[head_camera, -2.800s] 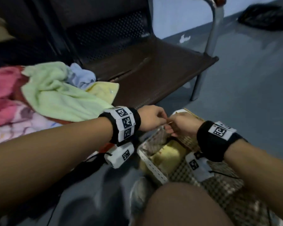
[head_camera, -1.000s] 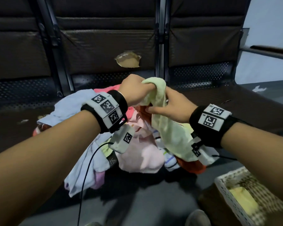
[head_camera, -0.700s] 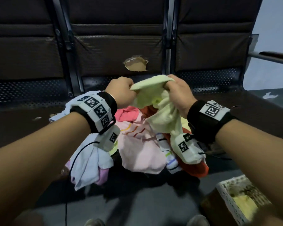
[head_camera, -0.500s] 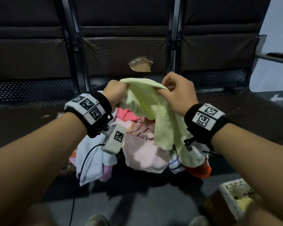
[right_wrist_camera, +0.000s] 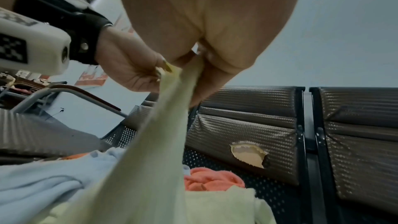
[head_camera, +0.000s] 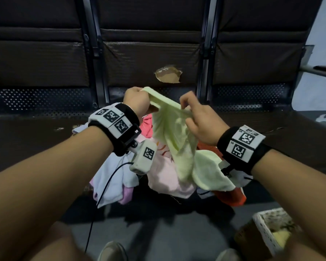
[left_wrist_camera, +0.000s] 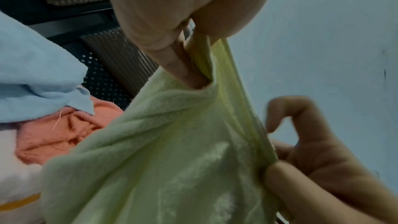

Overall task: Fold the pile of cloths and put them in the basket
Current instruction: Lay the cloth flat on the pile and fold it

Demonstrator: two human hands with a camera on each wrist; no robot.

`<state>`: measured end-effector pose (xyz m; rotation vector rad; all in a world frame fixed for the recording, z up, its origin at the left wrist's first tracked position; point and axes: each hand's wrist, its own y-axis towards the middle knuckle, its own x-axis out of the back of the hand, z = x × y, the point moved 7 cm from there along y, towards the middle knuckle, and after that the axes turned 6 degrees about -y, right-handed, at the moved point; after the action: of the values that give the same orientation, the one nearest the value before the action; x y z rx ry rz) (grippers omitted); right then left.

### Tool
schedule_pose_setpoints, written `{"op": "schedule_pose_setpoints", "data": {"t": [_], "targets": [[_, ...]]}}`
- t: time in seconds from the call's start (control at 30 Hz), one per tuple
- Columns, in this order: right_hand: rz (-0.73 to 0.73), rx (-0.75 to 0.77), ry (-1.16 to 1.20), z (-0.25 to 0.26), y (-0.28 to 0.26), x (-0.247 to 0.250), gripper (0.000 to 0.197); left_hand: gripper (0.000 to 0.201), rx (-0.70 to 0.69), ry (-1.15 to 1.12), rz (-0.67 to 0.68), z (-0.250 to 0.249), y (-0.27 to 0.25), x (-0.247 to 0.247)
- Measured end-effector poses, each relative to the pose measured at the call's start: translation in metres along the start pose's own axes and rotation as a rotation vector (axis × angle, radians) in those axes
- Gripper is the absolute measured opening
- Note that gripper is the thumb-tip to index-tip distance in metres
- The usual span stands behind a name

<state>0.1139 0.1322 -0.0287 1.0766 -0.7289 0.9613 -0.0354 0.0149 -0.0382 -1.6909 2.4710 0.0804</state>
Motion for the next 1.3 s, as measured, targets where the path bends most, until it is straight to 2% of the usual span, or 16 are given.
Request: {"op": "schedule_pose_setpoints", "data": {"t": [0.07,0.13,0.23,0.3,0.33,0.43,0.5,0.57,0.67,0.8,0.87,0.93,1.03,1.1,1.2,1.3], "targets": [[0.108,0.053,-0.134,0.005,-0.001,-0.009,0.026,0.026,0.035,-0.003,0.043,0.001,-0.001,-0.007],[0.186,-0.019,-0.213,0.003,-0.004,-0.018,0.028,0.033,0.045,0.017,0.099,-0.002,-0.008,-0.017],[0.096,-0.215,-0.123,-0.003,-0.002,-0.021,0.020,0.035,0.025,-0.015,0.231,-0.008,-0.026,-0.035],[0.020,-0.309,-0.063,-0.004,0.003,-0.021,0.040,0.034,-0.005,-0.010,0.299,-0.010,-0.036,-0.045],[-0.006,-0.351,-0.071,-0.006,0.005,-0.020,0.044,0.032,-0.021,-0.025,0.288,-0.012,-0.039,-0.046],[-0.098,-0.442,-0.062,-0.012,0.008,-0.013,0.033,0.018,0.012,-0.154,0.239,-0.013,-0.041,-0.047],[-0.147,-0.465,0.009,-0.017,0.010,-0.009,0.030,0.020,-0.014,-0.196,0.242,-0.014,-0.042,-0.046],[-0.176,-0.462,0.070,-0.018,0.011,-0.007,0.033,0.028,-0.104,-0.194,0.198,-0.020,-0.039,-0.040],[-0.154,-0.465,-0.023,-0.026,0.013,-0.003,0.034,0.036,-0.220,-0.178,0.109,-0.031,-0.029,-0.025],[-0.077,-0.504,-0.217,-0.043,0.012,0.007,0.024,0.039,-0.248,-0.111,0.007,-0.029,-0.013,-0.004],[-0.078,-0.489,-0.254,-0.044,0.011,0.011,0.026,0.042,-0.274,-0.051,-0.057,-0.028,-0.006,0.007],[-0.150,-0.424,-0.245,-0.039,0.013,0.021,0.030,0.048,-0.321,0.013,-0.126,-0.032,-0.001,0.018],[-0.311,-0.287,-0.080,-0.027,0.022,0.043,0.036,0.053,-0.421,0.062,-0.229,-0.049,-0.001,0.032],[-0.334,-0.187,0.007,-0.018,0.027,0.049,0.031,0.047,-0.449,0.033,-0.285,-0.059,0.000,0.038],[-0.259,-0.098,-0.049,-0.014,0.028,0.041,0.023,0.031,-0.365,-0.060,-0.298,-0.054,0.009,0.042],[-0.016,-0.113,-0.347,-0.029,0.021,0.015,0.010,0.033,-0.255,-0.038,-0.251,-0.037,0.012,0.041]]}}
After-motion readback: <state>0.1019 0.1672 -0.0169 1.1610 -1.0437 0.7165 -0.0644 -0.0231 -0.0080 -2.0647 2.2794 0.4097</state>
